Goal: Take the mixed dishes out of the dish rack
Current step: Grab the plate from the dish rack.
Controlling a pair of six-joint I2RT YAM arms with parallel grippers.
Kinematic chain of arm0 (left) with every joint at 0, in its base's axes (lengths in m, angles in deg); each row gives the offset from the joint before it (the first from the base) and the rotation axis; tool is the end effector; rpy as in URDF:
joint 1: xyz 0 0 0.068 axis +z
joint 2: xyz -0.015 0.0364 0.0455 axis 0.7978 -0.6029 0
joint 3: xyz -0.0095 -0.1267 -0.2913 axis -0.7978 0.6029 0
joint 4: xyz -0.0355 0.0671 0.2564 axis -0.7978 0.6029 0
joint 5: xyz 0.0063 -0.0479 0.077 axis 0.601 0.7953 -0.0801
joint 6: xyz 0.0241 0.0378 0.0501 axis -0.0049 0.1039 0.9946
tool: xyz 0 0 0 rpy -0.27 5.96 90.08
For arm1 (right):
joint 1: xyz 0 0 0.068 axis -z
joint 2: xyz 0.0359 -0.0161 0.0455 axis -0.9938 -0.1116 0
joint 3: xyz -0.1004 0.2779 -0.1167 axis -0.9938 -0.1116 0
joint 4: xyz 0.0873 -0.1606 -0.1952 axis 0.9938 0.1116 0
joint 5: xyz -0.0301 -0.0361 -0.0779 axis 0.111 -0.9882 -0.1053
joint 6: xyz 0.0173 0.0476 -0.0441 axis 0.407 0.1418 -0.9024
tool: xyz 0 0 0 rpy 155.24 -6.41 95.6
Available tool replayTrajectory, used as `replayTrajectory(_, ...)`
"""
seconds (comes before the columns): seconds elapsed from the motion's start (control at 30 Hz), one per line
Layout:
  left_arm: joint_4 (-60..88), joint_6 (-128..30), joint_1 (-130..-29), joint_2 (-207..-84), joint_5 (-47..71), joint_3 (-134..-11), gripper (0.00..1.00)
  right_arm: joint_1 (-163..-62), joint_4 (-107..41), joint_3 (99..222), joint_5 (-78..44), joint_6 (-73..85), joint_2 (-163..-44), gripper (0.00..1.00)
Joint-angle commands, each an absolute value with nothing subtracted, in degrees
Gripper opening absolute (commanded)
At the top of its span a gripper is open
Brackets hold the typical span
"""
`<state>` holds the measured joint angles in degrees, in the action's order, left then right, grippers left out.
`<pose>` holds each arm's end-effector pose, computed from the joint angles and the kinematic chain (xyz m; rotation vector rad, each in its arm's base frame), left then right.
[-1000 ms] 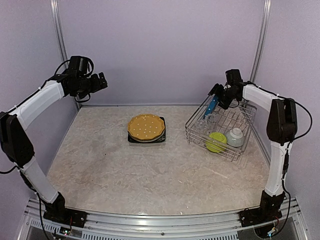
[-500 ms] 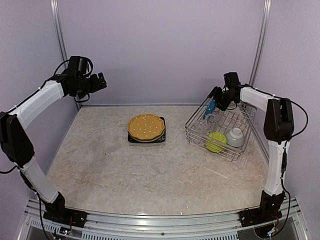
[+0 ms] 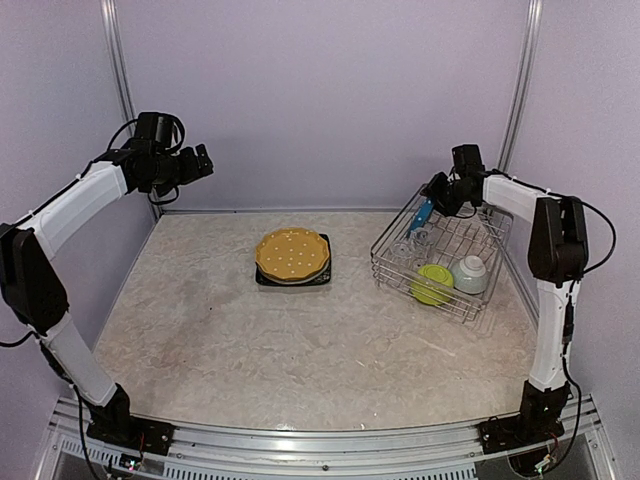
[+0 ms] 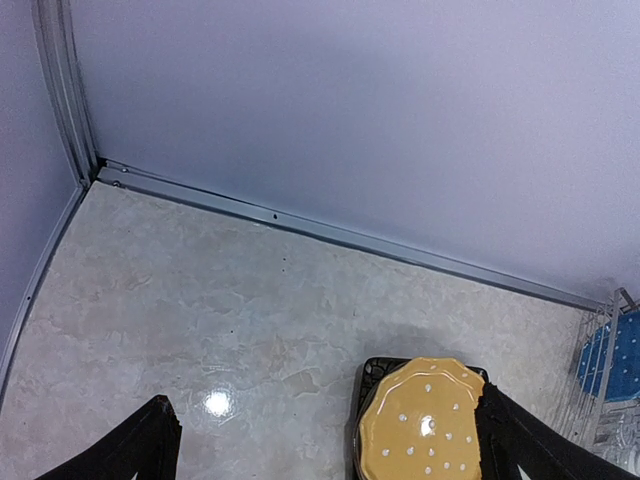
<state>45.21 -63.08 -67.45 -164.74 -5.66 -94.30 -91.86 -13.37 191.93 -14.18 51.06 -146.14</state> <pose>0.3975 -0.0939 0.4142 -0.3102 2.0778 -0.2551 0.5458 0.0893 0.2798 0.7606 2.1884 0.7672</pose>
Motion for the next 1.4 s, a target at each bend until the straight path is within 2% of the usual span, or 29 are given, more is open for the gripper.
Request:
replayTrajectory(0.0, 44.23, -61.93, -66.99, -164.51, -5.24, -93.44, 0.99, -91.41, -14.91, 192.89, -13.12, 50.84, -146.65, 0.51)
replayTrajectory(0.33, 43.75, -62.62, -66.94, -164.79, -4.64, -93.45, 0.99, -91.41, -15.61, 192.47, -12.57, 50.8, -143.67, 0.39)
replayTrajectory(0.9, 43.65, -63.29, -67.17, -164.63, -4.62, -93.01, 0.99, -91.49, -14.21, 197.64, -13.96, 51.5, -141.72, 0.38)
replayTrajectory(1.37, 43.13, -63.25, -67.28, -164.12, -4.99, -92.13, 0.99, -92.88, -5.01, 208.42, -16.96, 49.34, -145.93, 0.33)
